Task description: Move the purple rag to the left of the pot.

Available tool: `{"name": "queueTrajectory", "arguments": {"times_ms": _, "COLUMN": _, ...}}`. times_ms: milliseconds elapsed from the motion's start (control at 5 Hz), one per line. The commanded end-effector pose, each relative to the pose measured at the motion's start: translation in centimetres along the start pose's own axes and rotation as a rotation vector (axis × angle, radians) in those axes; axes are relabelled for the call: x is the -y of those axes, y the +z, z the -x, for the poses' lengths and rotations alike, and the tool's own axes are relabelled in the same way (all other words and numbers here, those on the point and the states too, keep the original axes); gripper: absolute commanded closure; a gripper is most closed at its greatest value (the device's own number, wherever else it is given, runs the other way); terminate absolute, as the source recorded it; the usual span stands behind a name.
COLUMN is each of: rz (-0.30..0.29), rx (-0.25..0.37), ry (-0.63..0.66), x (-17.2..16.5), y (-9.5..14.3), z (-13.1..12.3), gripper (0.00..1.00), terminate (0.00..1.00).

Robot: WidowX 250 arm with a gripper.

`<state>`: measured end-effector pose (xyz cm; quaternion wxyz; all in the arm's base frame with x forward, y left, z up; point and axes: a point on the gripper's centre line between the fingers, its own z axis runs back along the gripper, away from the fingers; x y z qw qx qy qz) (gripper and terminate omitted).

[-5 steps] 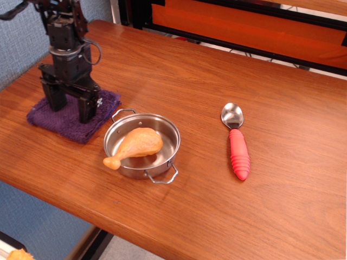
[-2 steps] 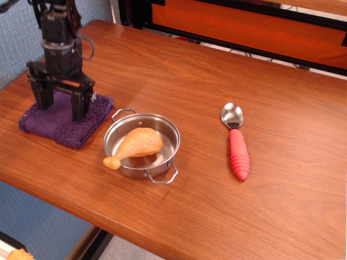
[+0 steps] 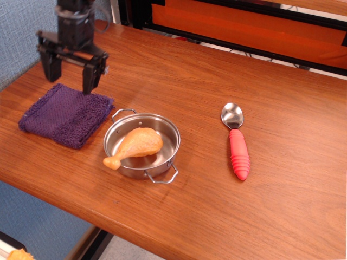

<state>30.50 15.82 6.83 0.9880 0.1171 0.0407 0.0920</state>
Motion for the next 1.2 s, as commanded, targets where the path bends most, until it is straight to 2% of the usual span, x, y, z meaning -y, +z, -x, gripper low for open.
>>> {"name": "queueTrajectory", "arguments": {"times_ms": 0, "rz": 0.012, "rx": 0.126, "ry": 0.019, "x": 3.6, "y": 6.9, "z": -0.1, "gripper": 0.0, "terminate": 0.0}}
{"name": "queueTrajectory", "arguments": {"times_ms": 200, "rz": 0.064, "rx": 0.146, "ry": 0.033, "x": 6.9, "y": 7.9, "z": -0.7, "gripper": 0.0, "terminate": 0.0}}
{"name": "queueTrajectory", "arguments": {"times_ms": 400, "rz": 0.091, "rx": 0.227, "ry": -0.038, "x": 10.3, "y": 9.4, "z": -1.0, "gripper": 0.0, "terminate": 0.0}}
{"name": "queueTrajectory", "arguments": {"times_ms": 600, "rz": 0.098, "rx": 0.257, "ry": -0.093, "x": 13.4, "y": 9.8, "z": -1.0, "gripper": 0.0, "terminate": 0.0}}
{"name": "queueTrajectory", "arguments": {"times_ms": 800, "rz": 0.128, "rx": 0.242, "ry": -0.148, "x": 14.5, "y": 9.8, "z": -0.9, "gripper": 0.0, "terminate": 0.0}}
{"name": "queueTrajectory", "arguments": {"times_ms": 1000, "rz": 0.128, "rx": 0.242, "ry": -0.148, "x": 14.5, "y": 9.8, "z": -0.9, "gripper": 0.0, "terminate": 1.0}}
